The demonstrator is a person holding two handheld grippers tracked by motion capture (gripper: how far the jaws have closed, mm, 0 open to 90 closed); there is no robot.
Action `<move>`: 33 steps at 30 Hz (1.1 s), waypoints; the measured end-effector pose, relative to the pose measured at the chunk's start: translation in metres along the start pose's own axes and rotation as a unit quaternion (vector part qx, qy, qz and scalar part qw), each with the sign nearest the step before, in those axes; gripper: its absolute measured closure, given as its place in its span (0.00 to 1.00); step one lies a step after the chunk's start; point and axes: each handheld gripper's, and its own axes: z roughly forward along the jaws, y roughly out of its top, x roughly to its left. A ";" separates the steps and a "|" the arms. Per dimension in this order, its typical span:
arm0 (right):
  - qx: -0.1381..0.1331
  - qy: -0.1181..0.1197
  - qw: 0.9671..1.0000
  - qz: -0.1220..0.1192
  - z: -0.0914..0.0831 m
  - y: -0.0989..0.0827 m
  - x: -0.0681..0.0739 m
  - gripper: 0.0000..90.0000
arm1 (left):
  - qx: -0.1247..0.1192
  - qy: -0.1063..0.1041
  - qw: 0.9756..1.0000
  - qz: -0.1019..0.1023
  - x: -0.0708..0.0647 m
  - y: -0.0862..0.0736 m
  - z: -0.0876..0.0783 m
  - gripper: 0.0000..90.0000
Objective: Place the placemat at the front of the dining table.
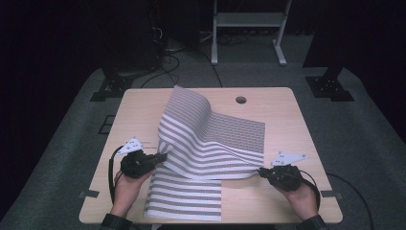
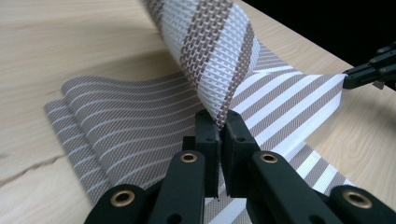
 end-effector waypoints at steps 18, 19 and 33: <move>0.008 0.007 1.000 -0.019 0.021 0.012 0.002 0.93 | 0.003 0.050 0.998 -0.037 0.020 -0.023 -0.030 0.82; 0.006 0.007 1.000 -0.015 0.021 0.012 0.002 0.91 | 0.001 0.055 0.998 -0.037 0.020 -0.023 -0.034 0.79; -0.003 0.004 1.000 0.002 0.018 0.007 -0.003 0.61 | -0.037 0.101 0.993 -0.051 0.025 -0.044 -0.083 0.34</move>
